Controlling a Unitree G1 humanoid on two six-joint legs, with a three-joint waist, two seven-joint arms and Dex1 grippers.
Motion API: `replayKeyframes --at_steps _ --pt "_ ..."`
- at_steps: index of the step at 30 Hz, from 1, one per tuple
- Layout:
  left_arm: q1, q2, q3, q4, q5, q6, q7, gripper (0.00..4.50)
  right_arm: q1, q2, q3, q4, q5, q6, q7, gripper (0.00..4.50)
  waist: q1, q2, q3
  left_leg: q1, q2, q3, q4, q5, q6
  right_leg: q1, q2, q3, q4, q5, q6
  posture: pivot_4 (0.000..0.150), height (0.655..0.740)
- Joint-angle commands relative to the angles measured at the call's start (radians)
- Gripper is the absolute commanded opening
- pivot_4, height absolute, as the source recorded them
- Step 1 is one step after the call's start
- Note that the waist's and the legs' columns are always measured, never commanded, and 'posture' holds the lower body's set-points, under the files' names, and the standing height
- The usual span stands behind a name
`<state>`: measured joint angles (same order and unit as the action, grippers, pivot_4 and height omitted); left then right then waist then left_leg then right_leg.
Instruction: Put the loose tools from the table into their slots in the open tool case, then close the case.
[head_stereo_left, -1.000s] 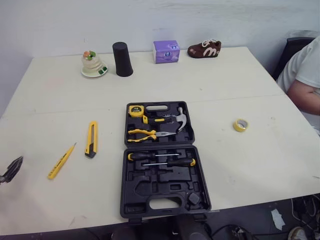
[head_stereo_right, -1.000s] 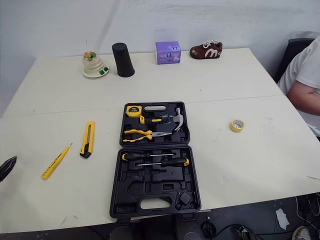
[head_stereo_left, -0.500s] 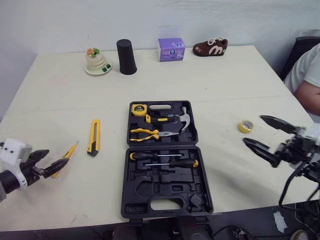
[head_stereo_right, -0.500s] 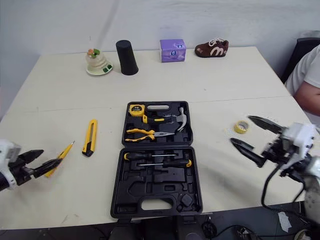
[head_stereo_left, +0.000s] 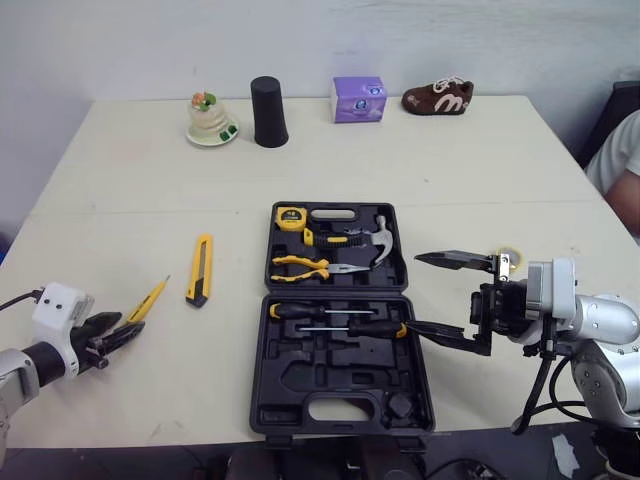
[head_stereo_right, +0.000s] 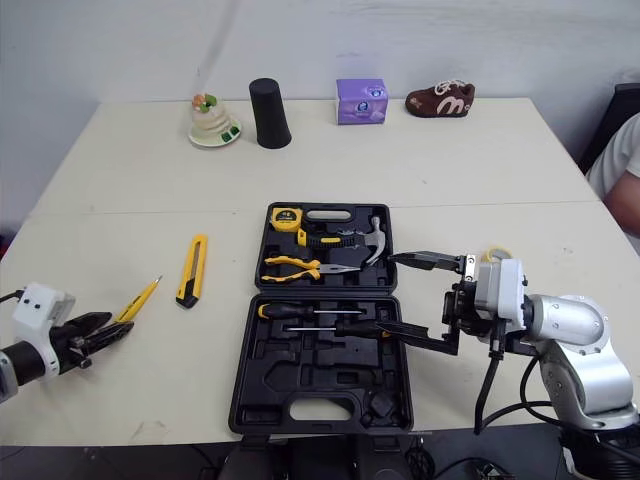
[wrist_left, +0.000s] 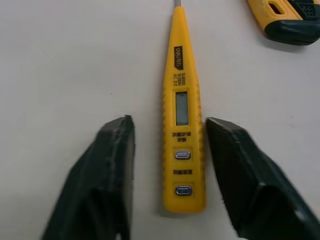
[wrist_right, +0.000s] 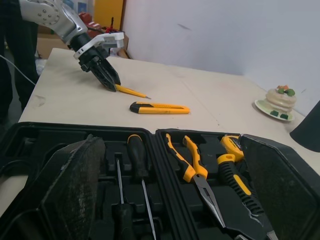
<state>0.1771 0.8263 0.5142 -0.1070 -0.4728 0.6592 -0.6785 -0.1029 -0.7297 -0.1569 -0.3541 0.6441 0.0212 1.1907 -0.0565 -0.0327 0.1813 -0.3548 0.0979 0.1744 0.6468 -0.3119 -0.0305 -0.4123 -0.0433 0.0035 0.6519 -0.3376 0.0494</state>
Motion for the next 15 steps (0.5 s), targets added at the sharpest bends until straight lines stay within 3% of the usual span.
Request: replayKeyframes --at_steps 1,8,11,15 --pt "-0.003 -0.025 0.000 -0.014 -0.018 -0.009 -0.015 0.52 0.030 -0.009 -0.032 -0.047 -0.001 -0.007 -0.006 4.50 0.003 0.000 0.000 0.000 0.000 0.000 0.000 0.000 0.000 0.000 0.000 0.000 0.000 0.000 0.000 0.150 0.7400" --pt "-0.071 -0.043 0.056 -0.100 -0.045 -0.274 -0.135 0.51 0.142 -0.028 -0.125 -0.065 -0.021 -0.025 -0.026 4.50 0.006 -0.004 0.001 -0.001 0.000 0.000 0.001 0.000 0.000 0.000 0.000 -0.001 0.000 0.000 0.000 0.150 0.7400" --pt "-0.105 0.005 -0.035 -0.192 -0.036 -0.363 -0.263 0.51 0.201 -0.049 -0.183 -0.065 -0.020 -0.029 0.001 4.50 0.004 -0.004 0.000 0.000 0.000 0.000 0.001 0.000 0.000 0.001 0.000 0.000 0.000 0.000 0.001 0.150 0.7400" --pt "-0.194 0.040 -0.173 -0.349 -0.161 -0.242 -0.326 0.51 0.310 -0.067 -0.262 -0.086 -0.004 -0.027 0.026 4.50 0.019 -0.003 0.001 0.000 -0.001 0.000 0.000 0.000 0.000 0.002 0.001 0.000 -0.001 0.000 0.001 0.150 0.7400"
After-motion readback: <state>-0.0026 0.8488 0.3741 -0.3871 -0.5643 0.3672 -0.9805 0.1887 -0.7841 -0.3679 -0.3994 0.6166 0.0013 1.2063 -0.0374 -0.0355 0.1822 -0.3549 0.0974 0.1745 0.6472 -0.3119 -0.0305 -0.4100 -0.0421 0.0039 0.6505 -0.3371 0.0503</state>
